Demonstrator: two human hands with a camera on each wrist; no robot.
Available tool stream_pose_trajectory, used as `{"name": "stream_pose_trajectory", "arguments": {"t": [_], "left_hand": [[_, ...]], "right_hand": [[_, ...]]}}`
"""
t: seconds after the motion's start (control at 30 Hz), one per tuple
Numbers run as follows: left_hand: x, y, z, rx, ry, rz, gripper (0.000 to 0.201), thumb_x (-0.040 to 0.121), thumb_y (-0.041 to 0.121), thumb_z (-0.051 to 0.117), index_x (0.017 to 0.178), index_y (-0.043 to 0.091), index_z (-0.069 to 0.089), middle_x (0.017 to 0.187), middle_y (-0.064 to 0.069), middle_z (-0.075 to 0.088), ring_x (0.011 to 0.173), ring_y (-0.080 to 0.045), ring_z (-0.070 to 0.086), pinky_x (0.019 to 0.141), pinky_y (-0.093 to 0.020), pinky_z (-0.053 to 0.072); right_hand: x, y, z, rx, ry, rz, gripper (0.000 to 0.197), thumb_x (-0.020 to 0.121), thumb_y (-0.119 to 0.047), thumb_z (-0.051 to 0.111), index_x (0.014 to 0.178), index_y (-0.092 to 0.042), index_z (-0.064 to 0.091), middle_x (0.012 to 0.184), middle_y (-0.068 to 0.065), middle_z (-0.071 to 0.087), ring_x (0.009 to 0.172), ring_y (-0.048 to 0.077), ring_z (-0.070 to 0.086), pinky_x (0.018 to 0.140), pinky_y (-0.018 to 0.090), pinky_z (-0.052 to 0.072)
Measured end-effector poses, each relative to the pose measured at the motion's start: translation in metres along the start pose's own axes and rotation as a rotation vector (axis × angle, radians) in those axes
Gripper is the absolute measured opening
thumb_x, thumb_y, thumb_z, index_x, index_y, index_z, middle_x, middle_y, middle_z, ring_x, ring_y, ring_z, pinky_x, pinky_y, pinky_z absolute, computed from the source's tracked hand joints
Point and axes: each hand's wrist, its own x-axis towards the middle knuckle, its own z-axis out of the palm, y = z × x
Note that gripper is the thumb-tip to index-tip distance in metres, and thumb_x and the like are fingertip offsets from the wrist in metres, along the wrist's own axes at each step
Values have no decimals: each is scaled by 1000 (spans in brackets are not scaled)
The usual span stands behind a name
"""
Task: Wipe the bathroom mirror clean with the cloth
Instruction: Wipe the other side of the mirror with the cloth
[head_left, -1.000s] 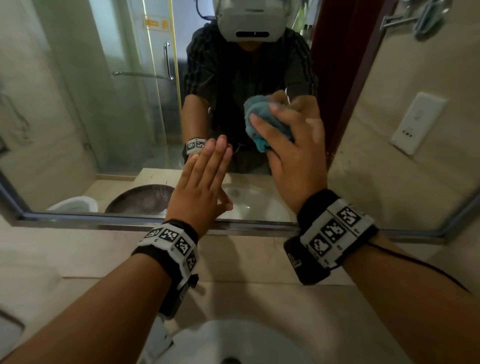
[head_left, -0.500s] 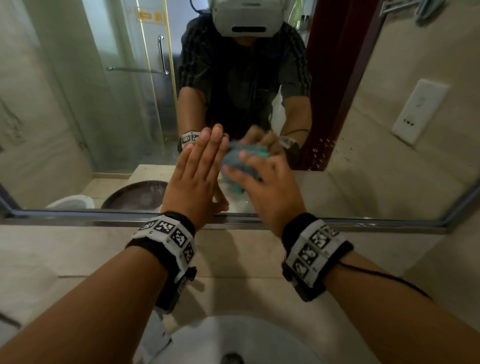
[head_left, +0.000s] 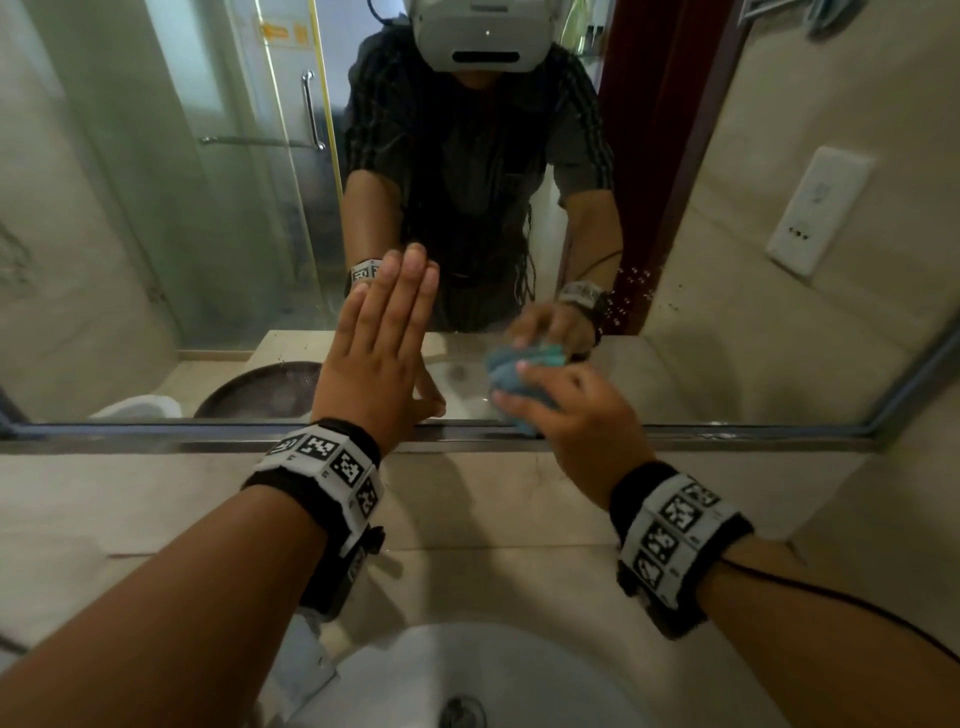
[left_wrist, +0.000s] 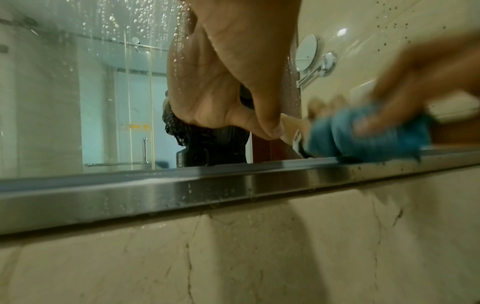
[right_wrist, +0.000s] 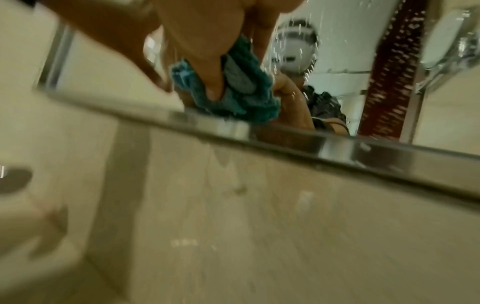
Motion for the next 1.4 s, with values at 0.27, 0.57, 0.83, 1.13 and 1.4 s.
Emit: {"name": "stream_pose_trajectory", "arguments": {"t": [0.27,0.57,0.83,1.13,1.4], "left_hand": [[6,31,-33,-151,89,86,117,63,49,77,148,6,8,154,-13,2,143,-30,1,117,-46,1],[10,58,-2,-55,9,85,116,69,47,72,149,8,-1,156,-13,-1,145,-28,-2,117,-48,5],[11,58,4,13,-41,82,126,67,65,64,148,10,-15,153,-10,-26,140,-26,-24,115,-46,-9],[11,57,3,-34,-30,87,125,67,59,67,147,10,-16,153,-9,-26,140,-26,-24,116,-47,-6],[11,58,6,25,-2,84,127,67,70,60,145,10,-21,154,-11,-22,141,-27,-23,113,-44,-15]], "right_hand": [[45,41,-60,44,181,162,32,83,-12,66,115,-13,66,116,15,61,93,33,56,86,30,43],[-46,30,3,61,-205,-29,53,53,-5,90,101,-17,71,104,12,66,74,33,62,60,42,56],[52,51,-55,61,332,180,30,90,-16,53,117,-18,66,117,15,61,94,32,53,87,24,38],[-15,44,-18,54,-176,-32,52,64,-9,84,111,-21,66,114,11,62,84,33,61,63,40,56],[2,24,-5,41,199,153,37,83,-15,67,119,-18,61,124,12,51,93,40,56,82,40,47]]}}
